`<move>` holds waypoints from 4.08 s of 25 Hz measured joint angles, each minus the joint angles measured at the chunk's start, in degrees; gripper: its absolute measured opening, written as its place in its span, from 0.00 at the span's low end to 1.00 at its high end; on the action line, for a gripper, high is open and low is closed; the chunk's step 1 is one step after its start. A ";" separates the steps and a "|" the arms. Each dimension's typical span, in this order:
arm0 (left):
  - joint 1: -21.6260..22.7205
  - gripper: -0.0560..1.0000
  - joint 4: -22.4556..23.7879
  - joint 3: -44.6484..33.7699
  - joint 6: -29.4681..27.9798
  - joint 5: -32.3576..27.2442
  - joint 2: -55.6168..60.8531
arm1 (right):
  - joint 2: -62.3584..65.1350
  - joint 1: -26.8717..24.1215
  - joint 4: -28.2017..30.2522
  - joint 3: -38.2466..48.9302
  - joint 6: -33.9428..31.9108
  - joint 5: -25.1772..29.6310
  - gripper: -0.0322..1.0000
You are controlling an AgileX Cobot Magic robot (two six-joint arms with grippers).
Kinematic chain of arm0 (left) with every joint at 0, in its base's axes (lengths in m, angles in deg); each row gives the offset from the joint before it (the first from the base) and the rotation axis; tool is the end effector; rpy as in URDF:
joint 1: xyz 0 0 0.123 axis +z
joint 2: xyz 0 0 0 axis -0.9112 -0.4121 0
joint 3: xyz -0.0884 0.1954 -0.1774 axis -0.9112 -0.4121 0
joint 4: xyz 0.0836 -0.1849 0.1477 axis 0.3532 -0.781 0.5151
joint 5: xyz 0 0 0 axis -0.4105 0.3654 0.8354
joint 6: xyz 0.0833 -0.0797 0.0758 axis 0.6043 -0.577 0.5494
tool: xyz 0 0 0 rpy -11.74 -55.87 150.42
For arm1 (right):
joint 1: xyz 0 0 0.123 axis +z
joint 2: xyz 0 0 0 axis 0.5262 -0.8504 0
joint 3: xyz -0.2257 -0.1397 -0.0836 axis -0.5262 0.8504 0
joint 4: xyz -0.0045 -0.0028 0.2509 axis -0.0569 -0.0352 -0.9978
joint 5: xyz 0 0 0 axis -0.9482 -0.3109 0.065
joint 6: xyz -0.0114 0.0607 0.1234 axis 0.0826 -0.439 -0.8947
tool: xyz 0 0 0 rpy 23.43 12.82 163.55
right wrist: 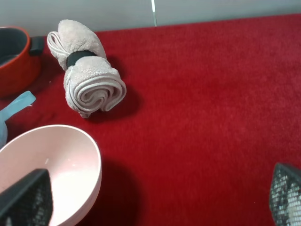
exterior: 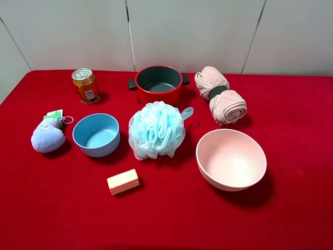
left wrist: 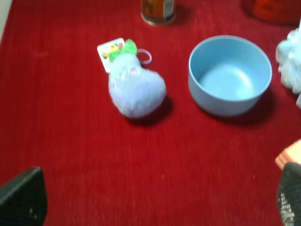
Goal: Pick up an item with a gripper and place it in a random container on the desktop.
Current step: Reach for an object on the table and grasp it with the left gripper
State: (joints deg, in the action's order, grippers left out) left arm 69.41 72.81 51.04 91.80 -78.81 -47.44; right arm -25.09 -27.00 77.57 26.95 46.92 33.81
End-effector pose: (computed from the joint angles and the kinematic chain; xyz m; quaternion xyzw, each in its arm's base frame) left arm 0.0423 -0.0062 0.2619 0.0370 0.8442 0.0200 0.5343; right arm 0.0437 0.0012 0.2598 0.0017 0.8437 0.0354 0.5356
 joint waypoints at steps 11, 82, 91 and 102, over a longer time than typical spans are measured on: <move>0.00 0.96 -0.11 10.58 0.95 0.17 -21.28 | 0.00 0.00 0.00 0.00 0.00 0.00 0.70; -42.93 0.95 -0.12 60.60 10.96 8.10 -114.04 | 0.00 0.00 0.00 0.00 0.00 0.00 0.70; -43.48 0.95 0.16 60.60 9.64 8.15 -118.81 | 0.00 0.00 0.00 0.00 0.00 0.00 0.70; -44.03 0.95 1.01 60.96 9.54 12.94 -124.16 | 0.00 0.00 0.00 0.00 0.00 0.00 0.70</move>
State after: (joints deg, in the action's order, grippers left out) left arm 25.38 73.82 112.00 101.34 -65.87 -171.60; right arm -25.09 -27.00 77.57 26.95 46.92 33.81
